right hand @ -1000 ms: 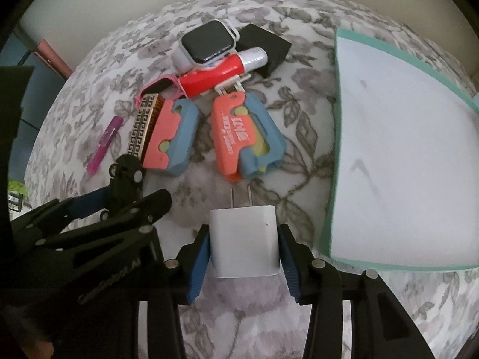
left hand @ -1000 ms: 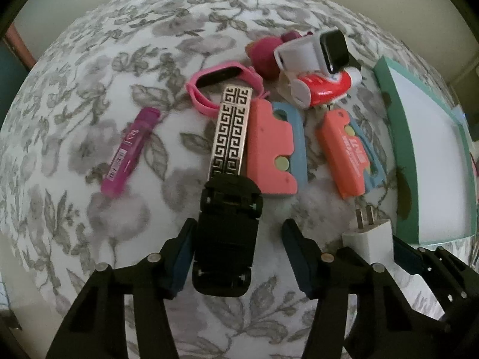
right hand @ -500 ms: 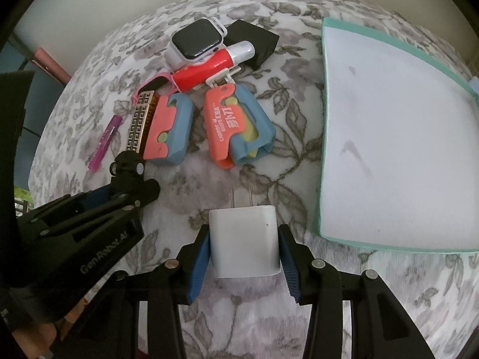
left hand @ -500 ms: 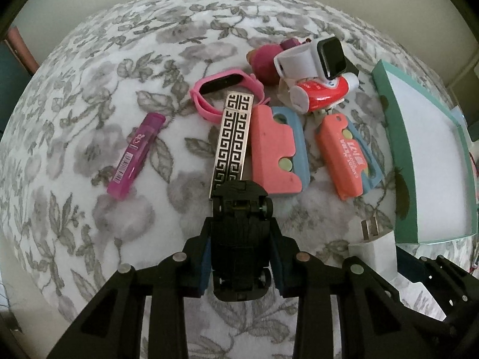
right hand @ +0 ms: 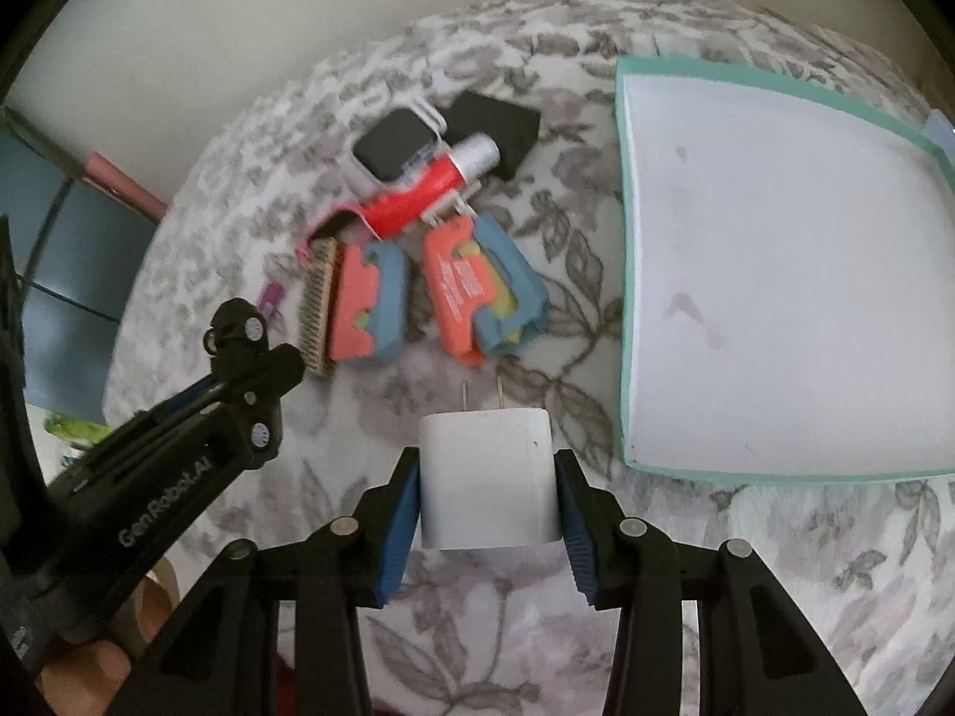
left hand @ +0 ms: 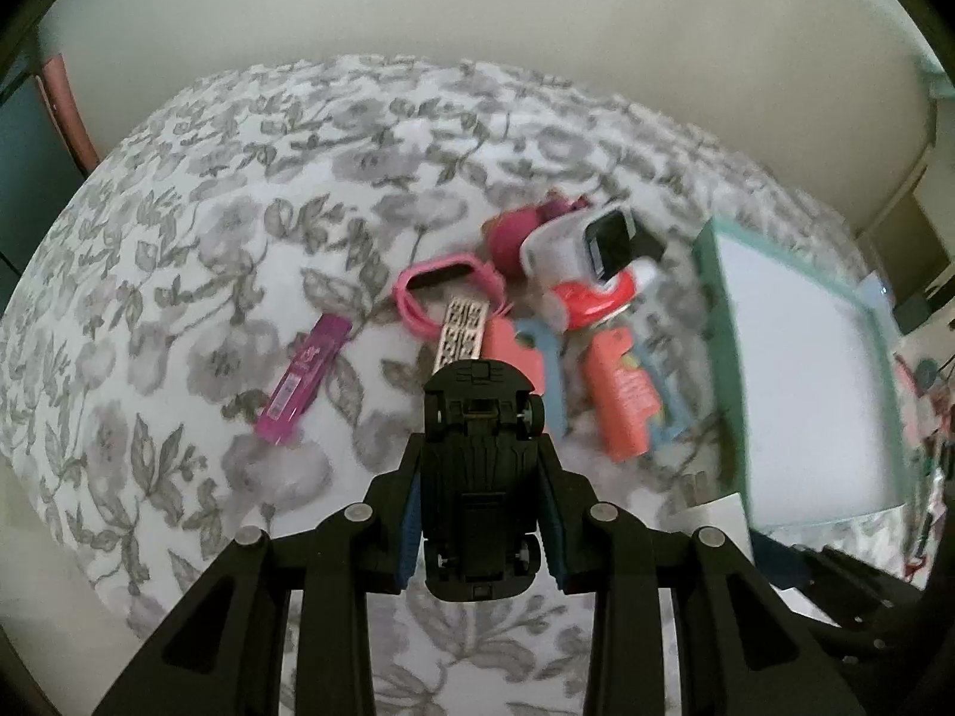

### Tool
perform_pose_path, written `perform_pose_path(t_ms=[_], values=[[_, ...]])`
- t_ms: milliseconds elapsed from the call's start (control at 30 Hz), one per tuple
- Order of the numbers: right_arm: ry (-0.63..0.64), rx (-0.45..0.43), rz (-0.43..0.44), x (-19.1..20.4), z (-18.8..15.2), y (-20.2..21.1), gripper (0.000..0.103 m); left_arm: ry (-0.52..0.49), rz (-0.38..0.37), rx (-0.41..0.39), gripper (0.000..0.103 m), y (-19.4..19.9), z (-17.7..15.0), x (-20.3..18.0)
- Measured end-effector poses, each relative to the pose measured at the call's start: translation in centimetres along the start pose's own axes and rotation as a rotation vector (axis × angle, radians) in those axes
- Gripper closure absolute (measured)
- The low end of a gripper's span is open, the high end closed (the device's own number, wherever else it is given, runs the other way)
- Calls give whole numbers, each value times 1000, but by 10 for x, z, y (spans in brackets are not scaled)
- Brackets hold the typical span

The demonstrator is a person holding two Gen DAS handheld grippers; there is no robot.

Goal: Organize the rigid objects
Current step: 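Carry both items into the tray and open both tools to release them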

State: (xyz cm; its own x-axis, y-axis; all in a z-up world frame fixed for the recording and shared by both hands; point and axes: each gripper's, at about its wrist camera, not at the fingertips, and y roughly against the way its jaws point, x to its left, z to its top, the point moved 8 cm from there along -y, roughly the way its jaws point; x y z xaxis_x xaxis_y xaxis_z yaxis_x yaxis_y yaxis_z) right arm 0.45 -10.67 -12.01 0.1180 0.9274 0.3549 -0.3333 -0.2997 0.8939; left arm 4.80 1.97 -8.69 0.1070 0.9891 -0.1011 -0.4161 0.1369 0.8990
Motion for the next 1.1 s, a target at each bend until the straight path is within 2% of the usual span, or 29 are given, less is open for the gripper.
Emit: perform_pose_path(t_ms=[233,400,700,1100], values=[[-71,-127,46,-9,20,36,57,-24,-31,-38,68,11,20,-30],[-71,-217,-120,-34,35,53,57,-82,-38,-37,68,13,30,-62],[-206,-283,-261,-107,52,67,57,-160,-86,-8,68,-10,46,-137],[-354,-370,-435,-196,66,85,57,-234,-147,14,68,-43,55,-207]])
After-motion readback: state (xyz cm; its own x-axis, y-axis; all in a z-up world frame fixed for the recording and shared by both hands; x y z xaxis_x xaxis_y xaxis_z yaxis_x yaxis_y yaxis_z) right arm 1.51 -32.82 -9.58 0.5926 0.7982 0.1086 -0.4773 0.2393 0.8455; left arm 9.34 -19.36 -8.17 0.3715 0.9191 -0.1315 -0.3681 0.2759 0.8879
